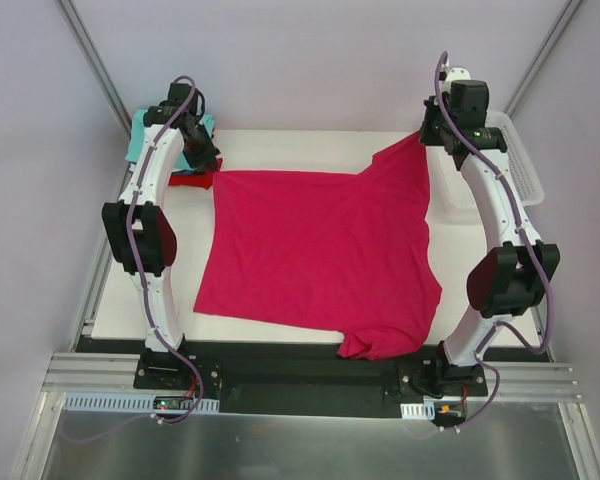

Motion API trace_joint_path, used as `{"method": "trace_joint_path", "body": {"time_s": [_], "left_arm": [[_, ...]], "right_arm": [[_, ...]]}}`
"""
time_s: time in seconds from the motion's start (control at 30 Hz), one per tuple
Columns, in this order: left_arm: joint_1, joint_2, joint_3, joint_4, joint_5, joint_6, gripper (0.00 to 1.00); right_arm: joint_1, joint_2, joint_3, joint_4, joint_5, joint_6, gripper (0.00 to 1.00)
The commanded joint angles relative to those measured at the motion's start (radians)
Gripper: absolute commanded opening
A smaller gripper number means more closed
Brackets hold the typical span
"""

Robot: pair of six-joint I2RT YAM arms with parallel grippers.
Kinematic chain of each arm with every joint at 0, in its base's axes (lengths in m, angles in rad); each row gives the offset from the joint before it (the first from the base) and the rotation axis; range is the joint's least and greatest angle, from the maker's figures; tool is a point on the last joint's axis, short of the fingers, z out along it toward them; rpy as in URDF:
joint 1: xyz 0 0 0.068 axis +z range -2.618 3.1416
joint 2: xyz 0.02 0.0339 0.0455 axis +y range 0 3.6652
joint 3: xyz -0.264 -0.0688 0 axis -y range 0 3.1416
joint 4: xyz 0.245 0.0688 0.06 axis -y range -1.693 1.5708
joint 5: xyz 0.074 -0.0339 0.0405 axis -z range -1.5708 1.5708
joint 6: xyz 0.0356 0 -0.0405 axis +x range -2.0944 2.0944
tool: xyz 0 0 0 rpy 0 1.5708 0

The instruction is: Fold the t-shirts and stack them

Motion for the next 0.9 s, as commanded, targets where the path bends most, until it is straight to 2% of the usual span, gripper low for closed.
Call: {"method": "trace_joint_path", "body": {"time_s": [0.0,0.17,0.27,0.33,0.4,0.43,0.5,0.67,0.87], "left_arm": [[0.014,-0.017,0.018,-0.036,0.013,0.023,0.00],[0.013,-0.106,-0.067,-0.033,0.011,0.020,0.00],[0.013,-0.158,-0.059,-0.036,0.003,0.025,0.00],[0.013,-0.183,-0.001,-0.039,0.011,0.032,0.00],[0.013,-0.174,0.080,-0.094,0.013,0.035,0.00],[0.013,-0.168,0.170,-0.115,0.014,0.037,0.00],[0.013,-0.180,0.224,-0.149,0.028,0.032,0.00],[0.013,-0.253,0.271,-0.146,0.055,0.029,0.00],[0.013,-0.393,0.261,-0.122,0.063,0.049,0.00]], "right_arm": [[-0.007,-0.086,0.016,0.044,-0.058,0.032,0.01],[0.010,-0.187,-0.100,0.050,-0.080,0.054,0.01],[0.013,-0.235,-0.087,0.031,-0.110,0.066,0.01],[0.013,-0.235,-0.036,-0.006,-0.115,0.066,0.01],[0.013,-0.220,0.088,-0.070,-0.133,0.065,0.01],[0.013,-0.203,0.129,-0.091,-0.139,0.066,0.01],[0.014,-0.203,0.206,-0.121,-0.164,0.071,0.01],[0.014,-0.301,0.181,-0.108,-0.202,0.088,0.01],[0.017,-0.459,0.072,-0.051,-0.244,0.112,0.01]]}}
